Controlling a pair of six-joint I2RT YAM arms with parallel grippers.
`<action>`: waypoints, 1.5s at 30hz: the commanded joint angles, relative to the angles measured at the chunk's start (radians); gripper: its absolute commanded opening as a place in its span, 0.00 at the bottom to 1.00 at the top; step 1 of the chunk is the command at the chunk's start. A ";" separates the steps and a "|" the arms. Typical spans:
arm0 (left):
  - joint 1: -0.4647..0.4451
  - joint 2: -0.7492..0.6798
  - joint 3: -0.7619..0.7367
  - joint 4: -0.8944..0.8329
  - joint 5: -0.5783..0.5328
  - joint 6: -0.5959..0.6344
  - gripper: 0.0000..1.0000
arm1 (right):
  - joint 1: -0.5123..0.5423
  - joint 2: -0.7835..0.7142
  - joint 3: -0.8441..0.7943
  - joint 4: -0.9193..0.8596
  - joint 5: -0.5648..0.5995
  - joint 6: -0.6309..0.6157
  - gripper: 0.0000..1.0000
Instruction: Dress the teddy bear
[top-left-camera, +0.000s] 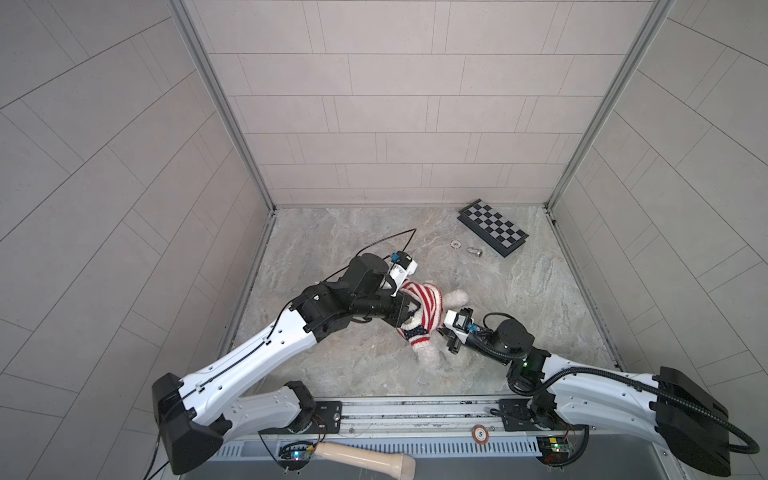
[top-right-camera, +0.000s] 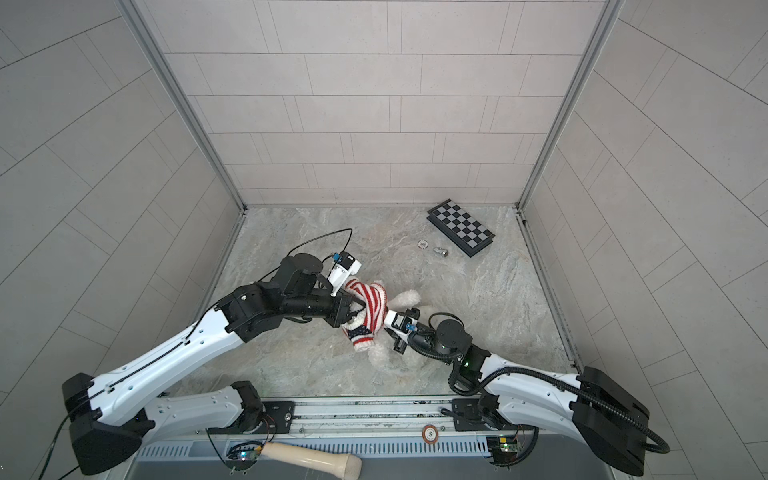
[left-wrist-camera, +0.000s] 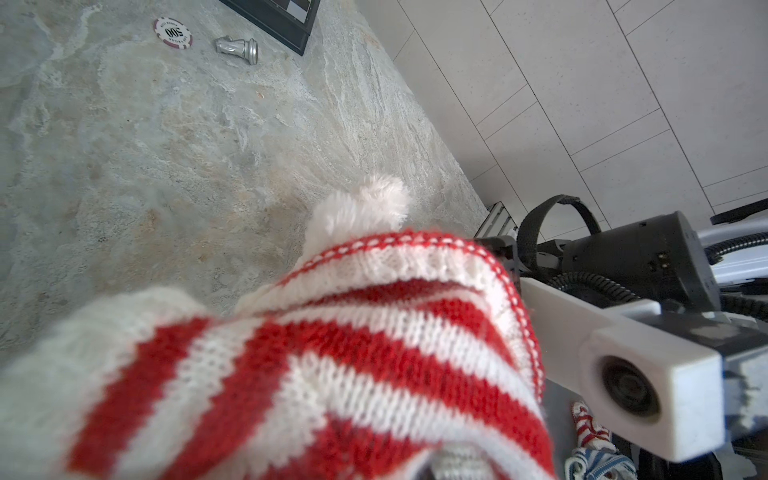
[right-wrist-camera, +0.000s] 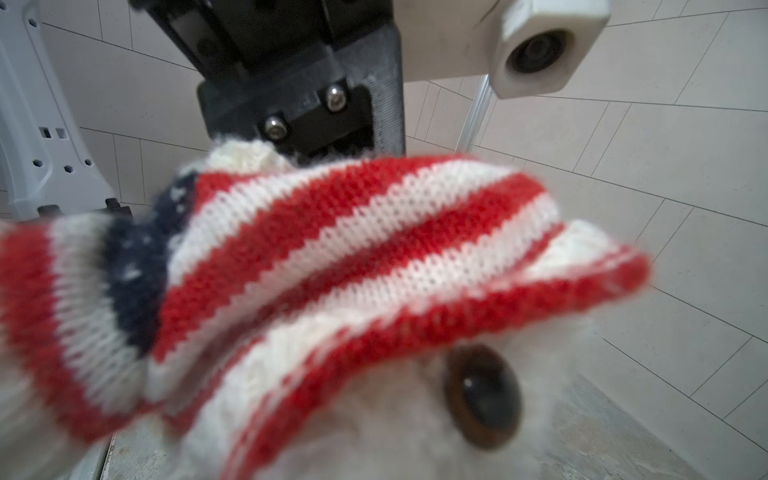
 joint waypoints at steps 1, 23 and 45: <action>-0.016 -0.038 -0.014 0.016 -0.013 0.029 0.03 | 0.010 -0.023 0.052 0.080 -0.008 -0.011 0.01; 0.017 -0.246 -0.235 0.380 -0.410 0.393 0.00 | -0.154 -0.226 0.480 -0.768 -0.043 0.568 0.61; -0.075 -0.238 -0.356 0.401 -0.431 0.447 0.00 | -0.202 0.117 0.598 -0.764 -0.322 0.624 0.33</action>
